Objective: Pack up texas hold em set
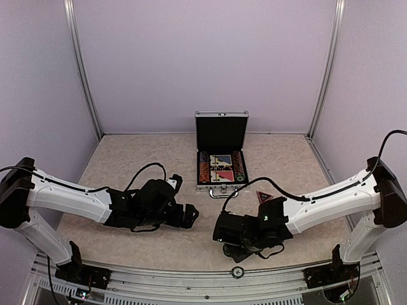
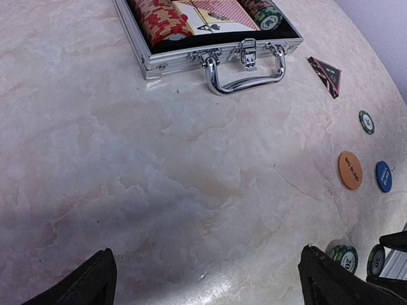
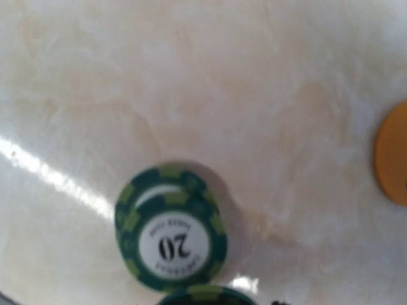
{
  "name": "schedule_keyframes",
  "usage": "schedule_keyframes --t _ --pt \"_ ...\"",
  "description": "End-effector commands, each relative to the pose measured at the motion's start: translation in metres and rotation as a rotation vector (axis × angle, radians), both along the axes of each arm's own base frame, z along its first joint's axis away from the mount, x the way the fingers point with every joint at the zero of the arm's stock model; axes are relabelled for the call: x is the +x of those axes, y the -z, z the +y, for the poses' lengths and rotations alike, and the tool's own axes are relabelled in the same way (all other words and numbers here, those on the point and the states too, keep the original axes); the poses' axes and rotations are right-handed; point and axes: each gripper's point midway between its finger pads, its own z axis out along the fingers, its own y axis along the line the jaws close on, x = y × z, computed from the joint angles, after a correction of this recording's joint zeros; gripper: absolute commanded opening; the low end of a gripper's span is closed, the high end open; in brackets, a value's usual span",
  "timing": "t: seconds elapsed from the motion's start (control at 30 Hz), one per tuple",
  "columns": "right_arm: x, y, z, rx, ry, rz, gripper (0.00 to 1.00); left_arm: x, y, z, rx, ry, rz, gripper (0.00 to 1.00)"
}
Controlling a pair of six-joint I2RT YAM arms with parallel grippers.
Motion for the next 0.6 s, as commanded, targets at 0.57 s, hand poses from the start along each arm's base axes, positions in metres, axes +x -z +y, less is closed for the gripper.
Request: schedule_keyframes --t 0.57 --pt "0.025 0.011 0.03 0.017 -0.077 -0.005 0.43 0.001 -0.002 0.002 -0.016 -0.011 -0.008 0.99"
